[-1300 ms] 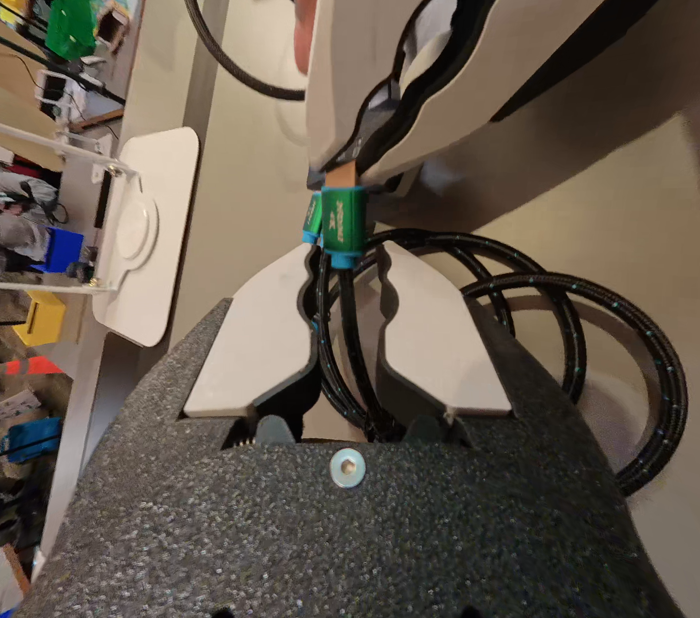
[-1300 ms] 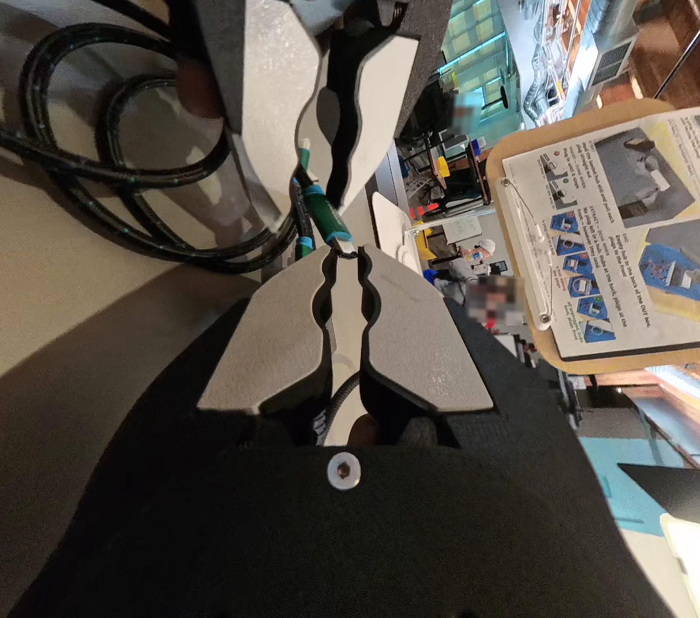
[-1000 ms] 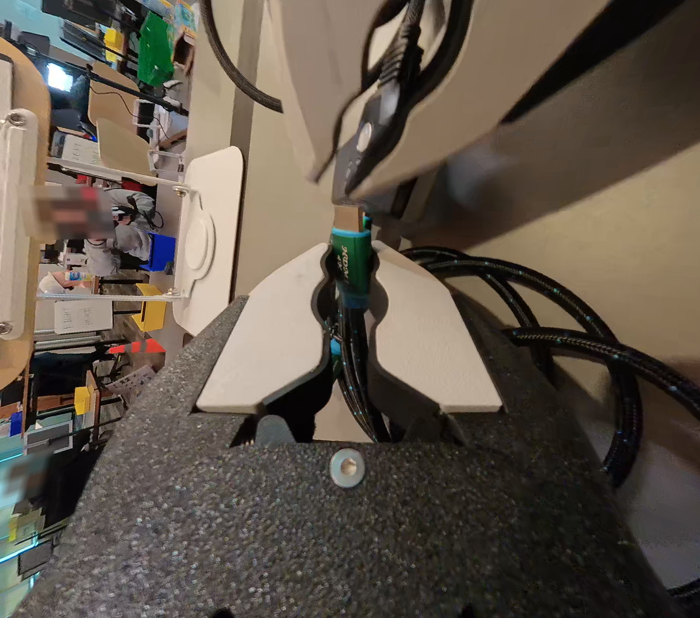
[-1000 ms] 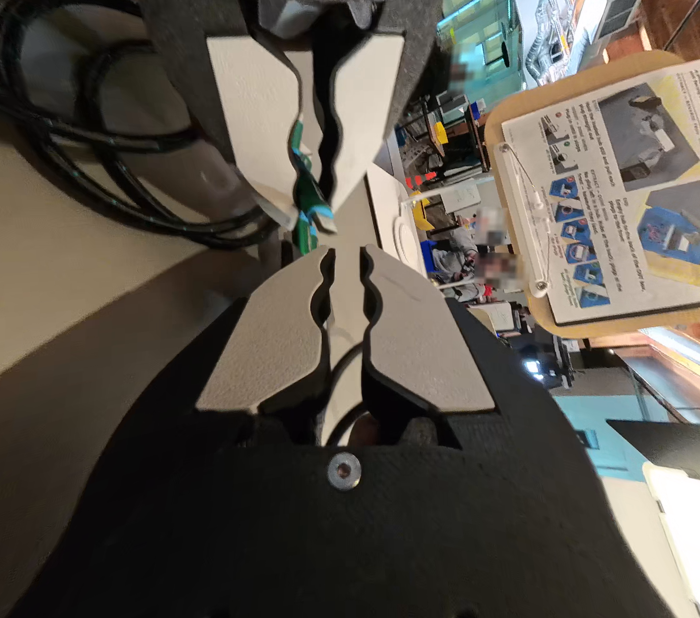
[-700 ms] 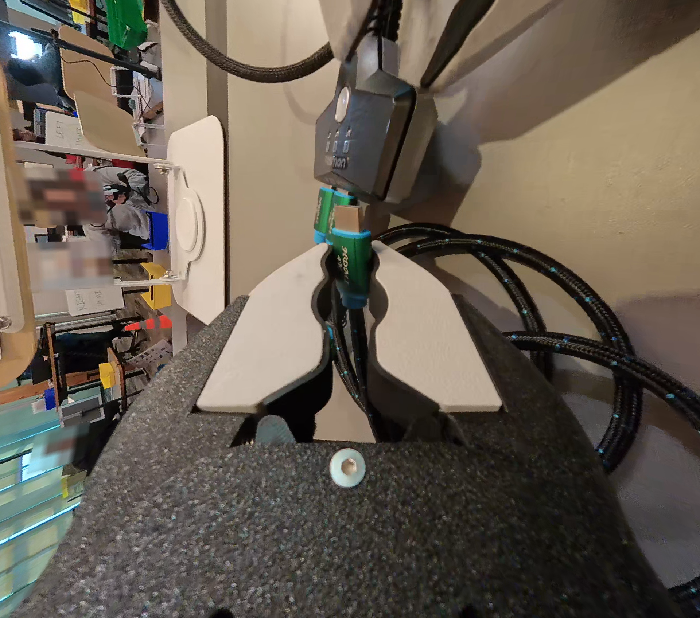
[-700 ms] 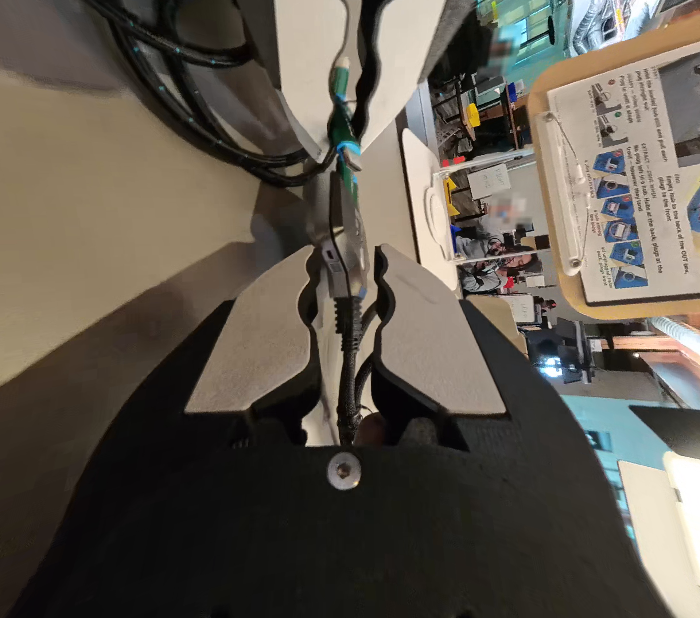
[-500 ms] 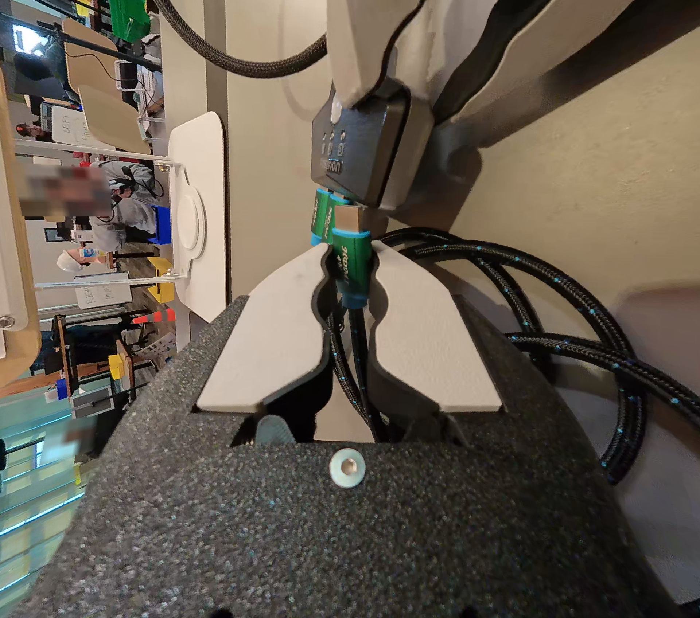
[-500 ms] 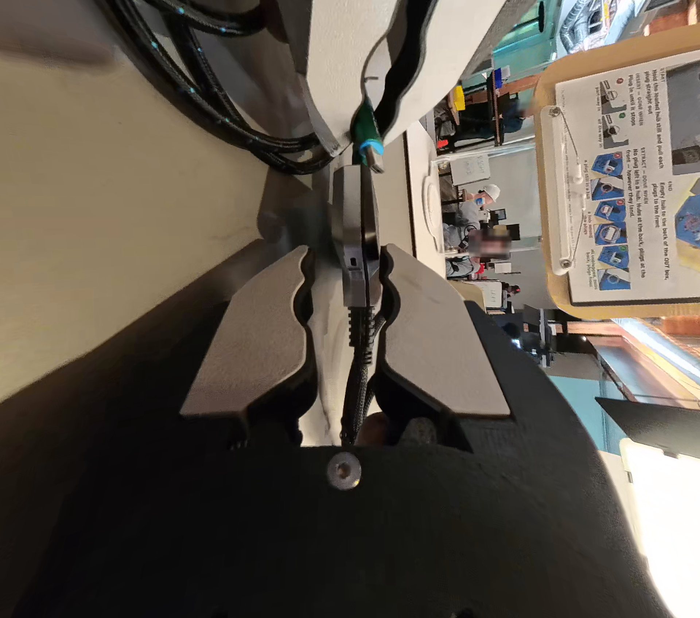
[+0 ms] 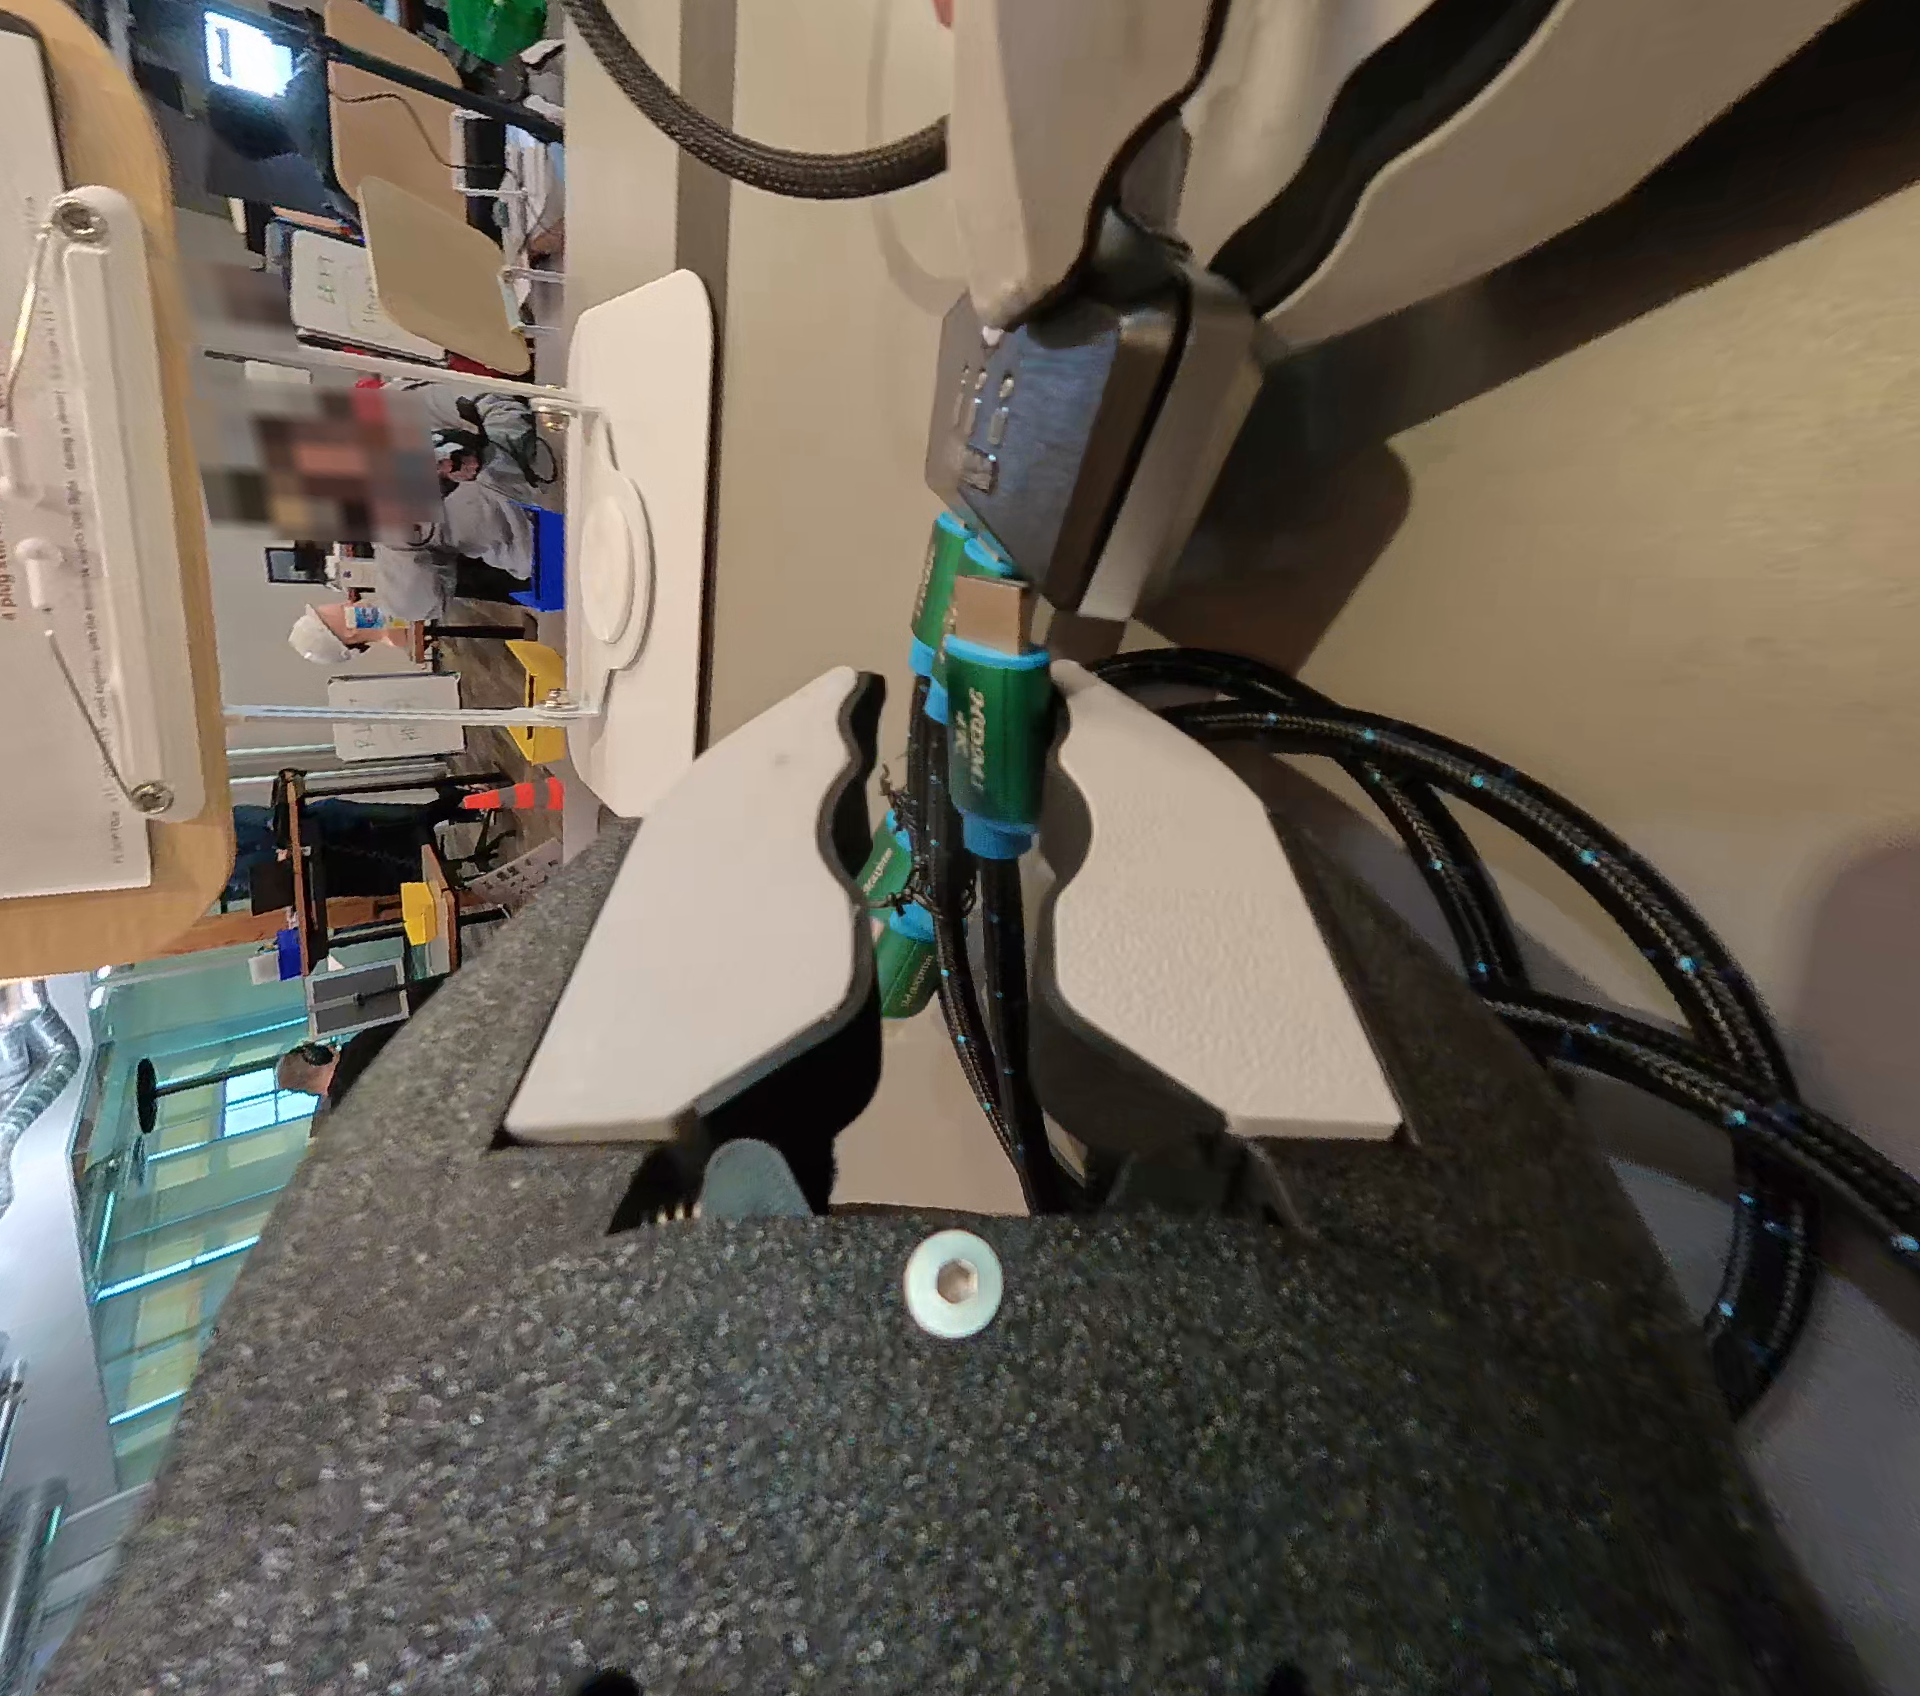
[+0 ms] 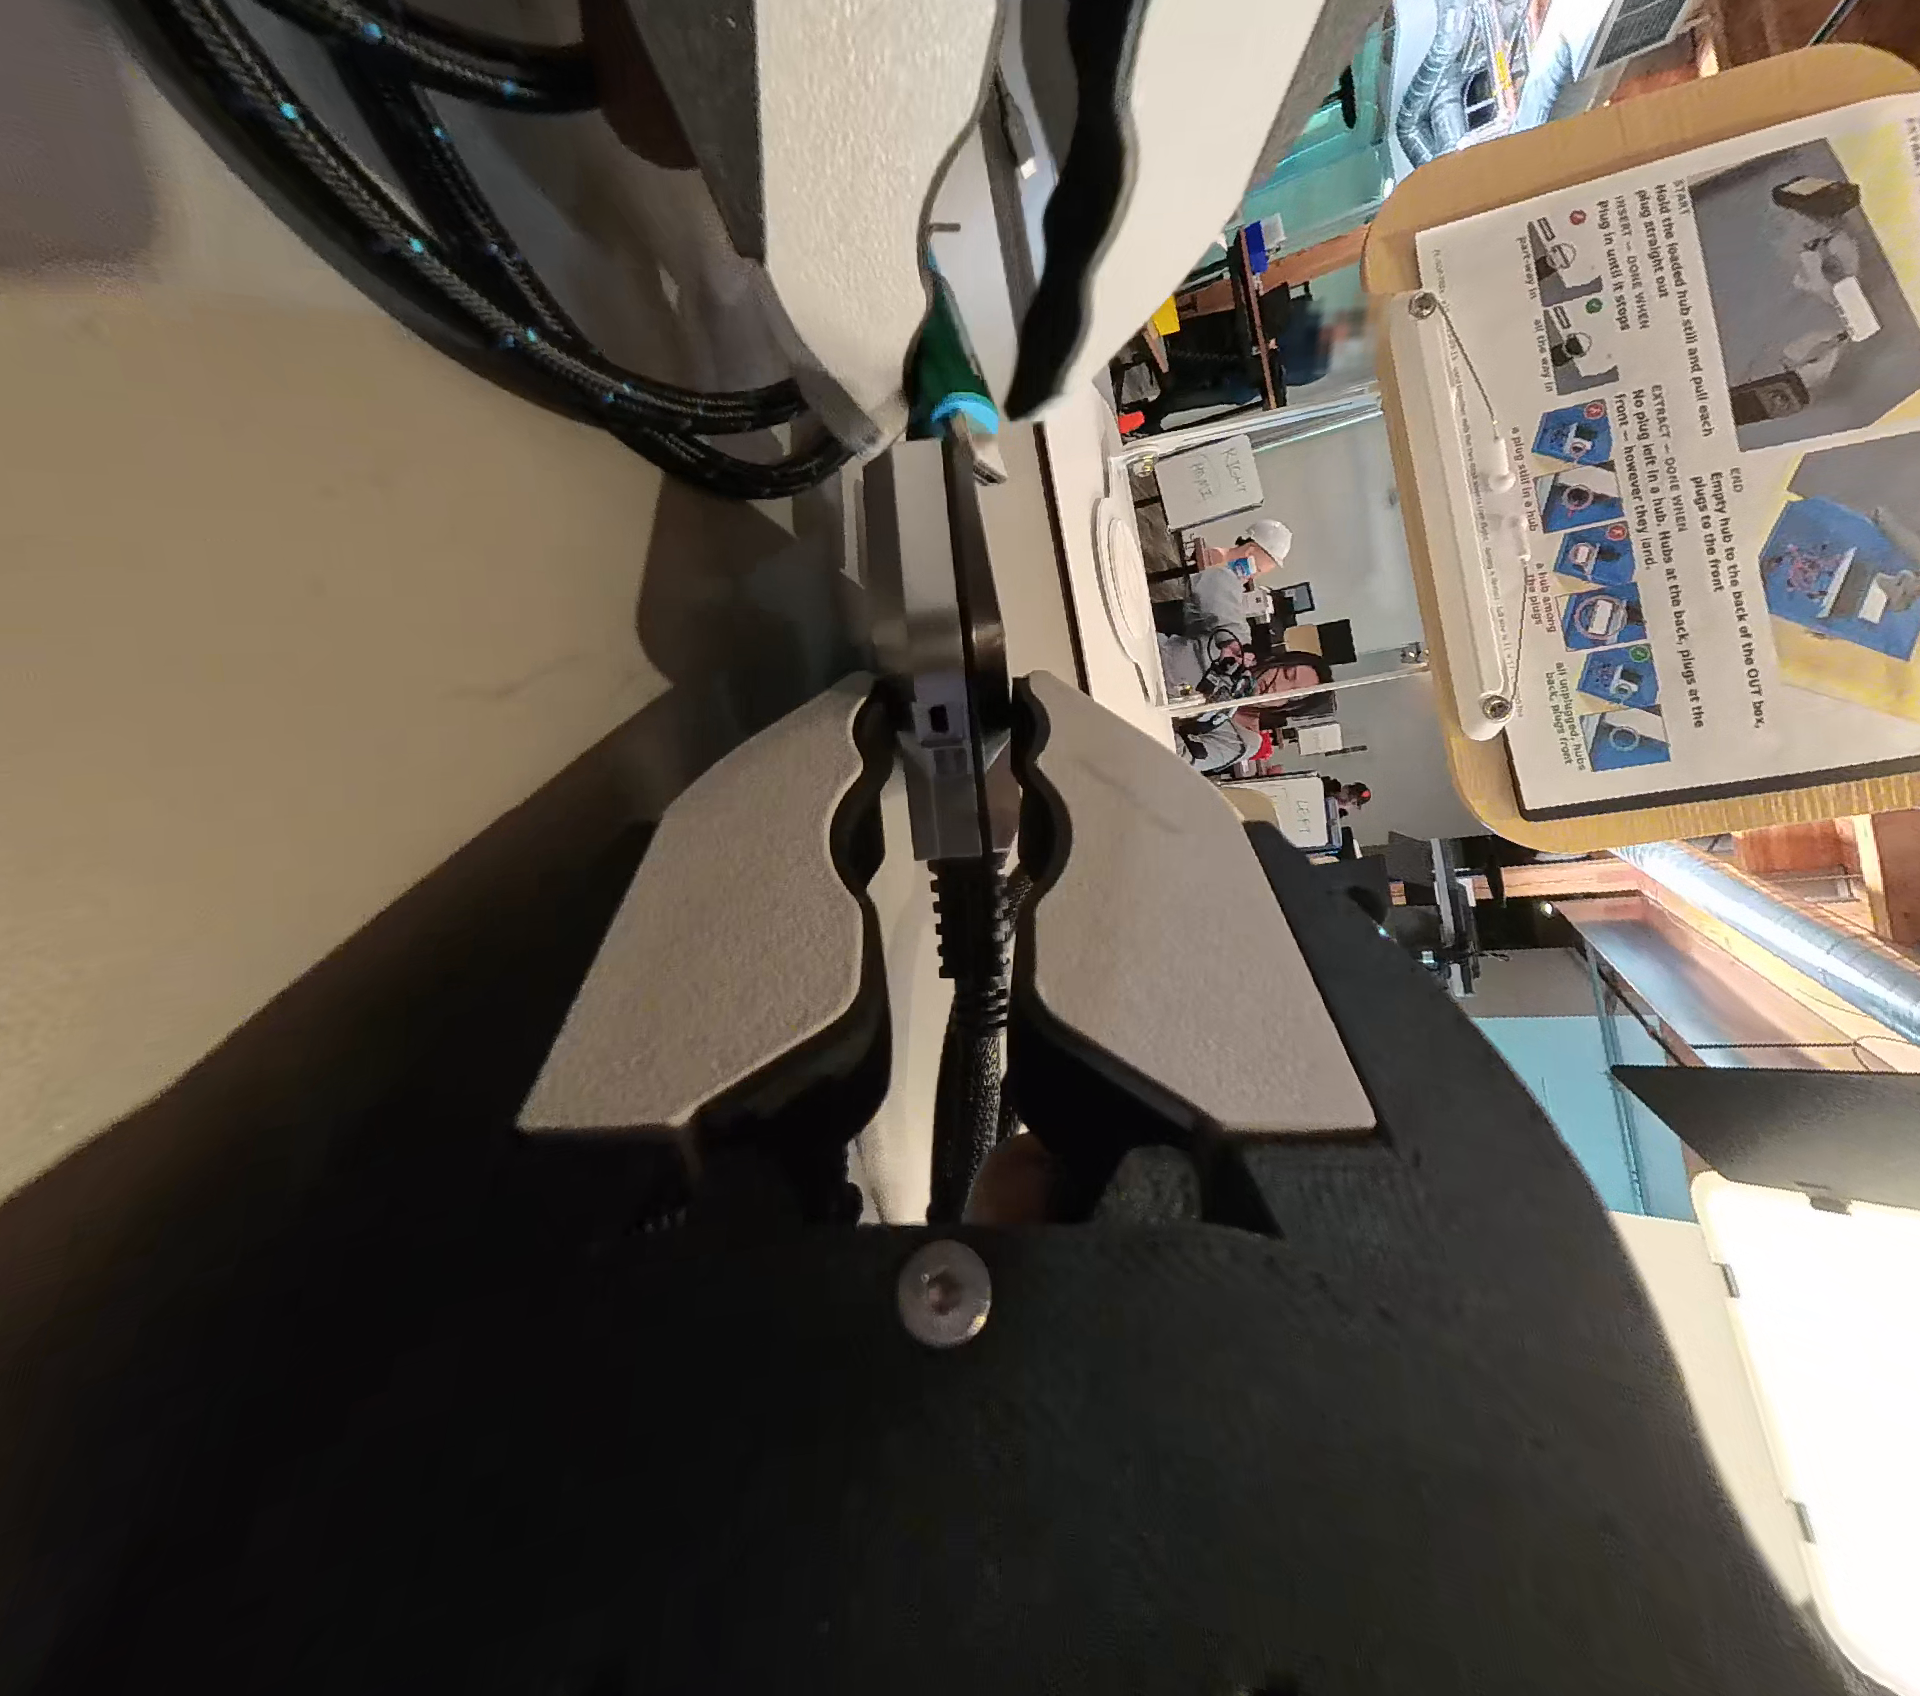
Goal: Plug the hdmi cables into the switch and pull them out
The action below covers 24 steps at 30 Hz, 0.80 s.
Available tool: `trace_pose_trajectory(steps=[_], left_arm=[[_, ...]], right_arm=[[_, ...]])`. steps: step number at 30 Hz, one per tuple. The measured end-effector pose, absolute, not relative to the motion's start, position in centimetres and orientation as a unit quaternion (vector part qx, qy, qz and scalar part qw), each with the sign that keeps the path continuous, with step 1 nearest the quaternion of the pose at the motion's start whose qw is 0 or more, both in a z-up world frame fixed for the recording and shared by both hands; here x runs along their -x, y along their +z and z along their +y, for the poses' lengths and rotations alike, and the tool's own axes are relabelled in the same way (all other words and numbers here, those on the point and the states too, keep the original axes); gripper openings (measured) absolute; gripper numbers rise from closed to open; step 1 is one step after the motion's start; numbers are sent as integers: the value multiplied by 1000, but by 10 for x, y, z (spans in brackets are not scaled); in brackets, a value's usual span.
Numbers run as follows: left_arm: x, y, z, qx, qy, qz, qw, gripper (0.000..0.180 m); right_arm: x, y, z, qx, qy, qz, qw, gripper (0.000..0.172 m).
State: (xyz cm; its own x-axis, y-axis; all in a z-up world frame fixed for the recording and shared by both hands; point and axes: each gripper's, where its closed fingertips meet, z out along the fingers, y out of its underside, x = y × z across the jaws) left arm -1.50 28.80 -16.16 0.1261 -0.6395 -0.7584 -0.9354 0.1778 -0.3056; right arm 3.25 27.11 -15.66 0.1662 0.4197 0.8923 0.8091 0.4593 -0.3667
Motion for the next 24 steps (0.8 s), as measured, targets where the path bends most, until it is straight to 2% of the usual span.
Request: trace_pose_trajectory(steps=[1,8,19,24], left_arm=[[15,-160,289,618,174,633,433,34],[16,-153,292,618,180,620,449,43],[33,-153,281,623,212,614,436,16],[32,-158,274,590,226,662,403,16]], right_arm=[[-32,-156,271,493,-166,-622,585,21],[-31,-156,272,495,-156,-616,593,21],[-32,-154,272,483,-157,-619,599,21],[-33,-154,270,470,-151,-627,603,20]])
